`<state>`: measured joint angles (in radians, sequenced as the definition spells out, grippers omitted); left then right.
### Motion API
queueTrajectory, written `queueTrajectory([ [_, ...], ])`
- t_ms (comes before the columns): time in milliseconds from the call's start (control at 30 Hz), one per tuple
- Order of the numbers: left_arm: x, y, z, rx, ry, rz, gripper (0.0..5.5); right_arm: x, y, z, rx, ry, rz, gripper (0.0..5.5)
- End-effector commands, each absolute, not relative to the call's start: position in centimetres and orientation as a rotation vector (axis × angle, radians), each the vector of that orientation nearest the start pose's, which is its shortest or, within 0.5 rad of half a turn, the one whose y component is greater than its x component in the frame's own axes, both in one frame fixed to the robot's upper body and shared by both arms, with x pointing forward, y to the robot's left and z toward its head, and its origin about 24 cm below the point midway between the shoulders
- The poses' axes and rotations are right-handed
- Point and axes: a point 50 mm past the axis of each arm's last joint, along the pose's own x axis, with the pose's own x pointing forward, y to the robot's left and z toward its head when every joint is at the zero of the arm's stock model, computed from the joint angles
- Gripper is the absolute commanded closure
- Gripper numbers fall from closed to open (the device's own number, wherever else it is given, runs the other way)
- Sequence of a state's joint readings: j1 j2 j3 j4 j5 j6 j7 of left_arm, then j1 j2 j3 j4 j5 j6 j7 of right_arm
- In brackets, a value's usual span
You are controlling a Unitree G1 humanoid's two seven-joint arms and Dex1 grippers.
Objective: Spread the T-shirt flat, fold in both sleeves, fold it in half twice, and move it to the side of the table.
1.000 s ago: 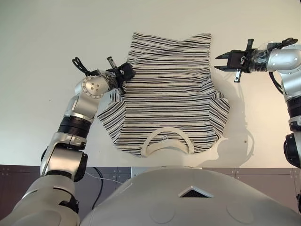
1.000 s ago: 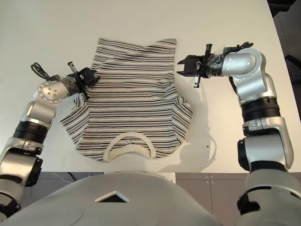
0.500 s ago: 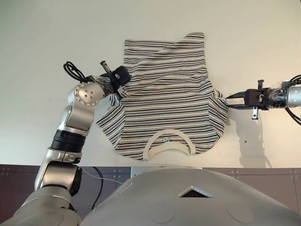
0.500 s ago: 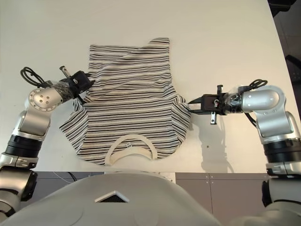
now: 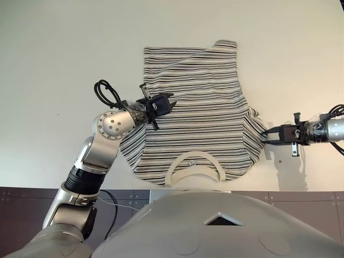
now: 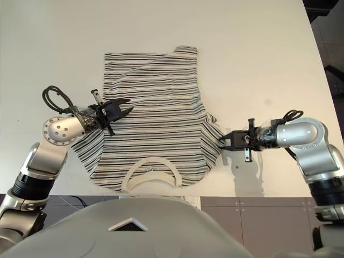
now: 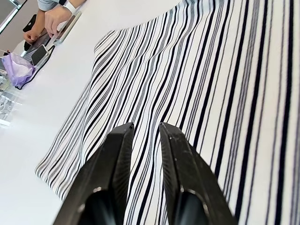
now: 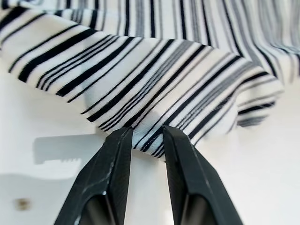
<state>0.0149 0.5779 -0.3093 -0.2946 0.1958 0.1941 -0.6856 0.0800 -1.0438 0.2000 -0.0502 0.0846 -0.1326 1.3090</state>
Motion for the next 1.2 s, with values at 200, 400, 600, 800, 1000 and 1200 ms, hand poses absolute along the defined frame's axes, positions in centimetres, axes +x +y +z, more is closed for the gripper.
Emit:
queueTrajectory([
  [200, 19.8, 14.4, 3.3, 0.767, 0.306, -1.018, 4.49, 20.8, -25.6, 11.1, -0.579, 0.548, 1.358, 4.33],
  [400, 18.9, 14.2, 3.4, 0.743, 0.292, -1.014, 4.46, 19.5, -28.8, 8.5, -0.827, 0.564, 1.229, 3.58],
  [600, 18.4, 14.6, 3.2, 0.733, 0.311, -0.983, 4.46, 14.8, -28.0, 5.9, -0.852, 0.479, 1.349, 2.99],
  [800, 18.4, 14.0, 3.3, 0.721, 0.295, -1.0, 4.46, 12.9, -24.6, 2.6, -0.893, 0.292, 1.323, 2.99],
  [1000, 18.4, 14.3, 2.9, 0.73, 0.317, -1.009, 4.46, 13.6, -23.3, 2.0, -0.911, 0.101, 1.114, 2.99],
  [1200, 18.0, 14.6, 2.4, 0.748, 0.345, -1.017, 4.46, 17.1, -24.7, 5.7, -1.021, -0.177, 0.762, 2.99],
])
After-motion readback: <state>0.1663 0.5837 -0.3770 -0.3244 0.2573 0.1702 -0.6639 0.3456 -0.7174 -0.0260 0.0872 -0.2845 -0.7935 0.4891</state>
